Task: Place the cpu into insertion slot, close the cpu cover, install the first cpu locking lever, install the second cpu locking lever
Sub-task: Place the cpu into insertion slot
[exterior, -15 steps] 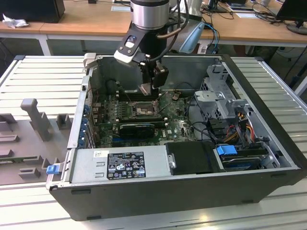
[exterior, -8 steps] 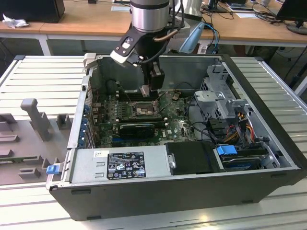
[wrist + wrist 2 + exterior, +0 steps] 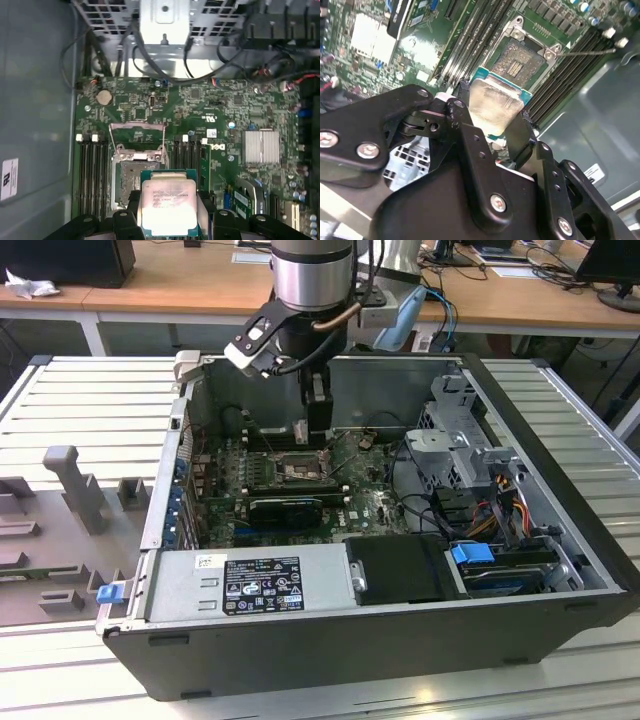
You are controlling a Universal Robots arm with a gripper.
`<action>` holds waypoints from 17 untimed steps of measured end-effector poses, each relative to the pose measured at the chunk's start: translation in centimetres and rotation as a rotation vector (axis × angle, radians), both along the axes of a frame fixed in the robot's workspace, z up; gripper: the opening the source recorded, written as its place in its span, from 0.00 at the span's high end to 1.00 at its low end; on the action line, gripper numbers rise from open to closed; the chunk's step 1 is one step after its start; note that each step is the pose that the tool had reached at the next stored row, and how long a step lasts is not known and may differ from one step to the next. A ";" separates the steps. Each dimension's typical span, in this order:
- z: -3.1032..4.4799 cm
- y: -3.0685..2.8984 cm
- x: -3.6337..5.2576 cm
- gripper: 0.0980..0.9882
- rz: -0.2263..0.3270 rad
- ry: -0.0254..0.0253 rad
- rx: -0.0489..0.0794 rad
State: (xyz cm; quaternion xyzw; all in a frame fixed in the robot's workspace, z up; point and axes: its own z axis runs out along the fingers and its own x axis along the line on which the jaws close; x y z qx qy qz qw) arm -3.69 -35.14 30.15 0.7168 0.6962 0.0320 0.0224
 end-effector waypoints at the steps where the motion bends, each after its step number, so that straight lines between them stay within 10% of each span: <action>1: -0.04 0.00 0.00 0.52 -0.015 0.0000 0.000; 17: -1.64 0.00 -0.06 0.52 -0.301 0.0031 -0.001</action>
